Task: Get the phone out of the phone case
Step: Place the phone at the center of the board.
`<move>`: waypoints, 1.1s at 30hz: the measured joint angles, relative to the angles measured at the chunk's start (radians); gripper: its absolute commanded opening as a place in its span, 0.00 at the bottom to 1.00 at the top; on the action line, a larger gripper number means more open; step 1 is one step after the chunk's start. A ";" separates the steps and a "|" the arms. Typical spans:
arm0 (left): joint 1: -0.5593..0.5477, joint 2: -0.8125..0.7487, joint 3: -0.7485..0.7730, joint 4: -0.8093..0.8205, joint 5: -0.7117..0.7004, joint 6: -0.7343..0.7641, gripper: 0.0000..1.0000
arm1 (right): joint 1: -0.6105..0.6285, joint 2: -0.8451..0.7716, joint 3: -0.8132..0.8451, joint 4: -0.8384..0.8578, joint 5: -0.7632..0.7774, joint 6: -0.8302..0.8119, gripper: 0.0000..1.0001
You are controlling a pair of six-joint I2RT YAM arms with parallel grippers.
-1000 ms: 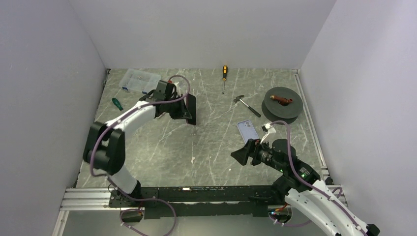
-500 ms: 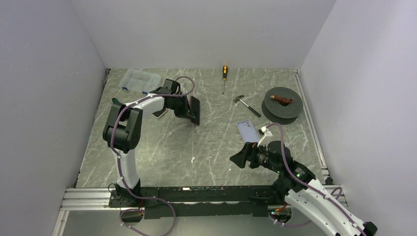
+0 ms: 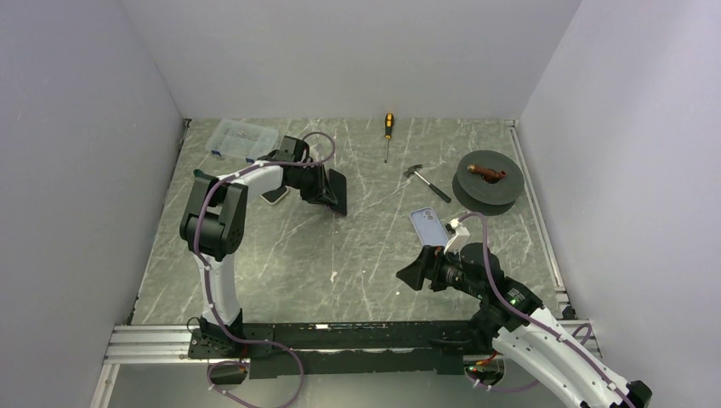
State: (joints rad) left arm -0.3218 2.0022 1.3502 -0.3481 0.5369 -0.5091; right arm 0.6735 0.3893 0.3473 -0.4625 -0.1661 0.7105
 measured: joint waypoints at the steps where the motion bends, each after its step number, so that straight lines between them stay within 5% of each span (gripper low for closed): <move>1: 0.000 0.000 0.000 0.000 0.000 0.002 0.31 | 0.000 0.000 0.000 0.000 0.000 0.000 0.85; 11: 0.010 -0.014 -0.007 -0.024 -0.058 0.030 0.60 | 0.000 0.002 0.000 -0.003 0.006 0.004 0.86; 19: 0.019 -0.205 -0.055 -0.061 -0.230 0.048 0.64 | 0.000 0.008 0.000 -0.008 0.012 0.013 0.86; 27: 0.034 -0.340 -0.127 -0.094 -0.586 0.061 0.71 | 0.000 0.015 0.001 -0.009 0.012 0.013 0.85; 29: 0.049 -0.309 -0.118 -0.114 -0.642 0.055 0.78 | 0.000 0.015 0.001 -0.008 0.011 0.015 0.85; 30: 0.057 -0.298 -0.120 -0.123 -0.662 0.047 0.94 | 0.000 0.016 0.001 -0.008 0.011 0.016 0.85; 33: 0.080 -0.291 -0.153 -0.128 -0.699 -0.006 0.99 | 0.000 0.027 0.001 -0.005 0.008 0.016 0.85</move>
State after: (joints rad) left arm -0.2417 1.7115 1.1976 -0.4763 -0.1619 -0.5152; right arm 0.6735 0.4164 0.3485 -0.4675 -0.1577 0.7269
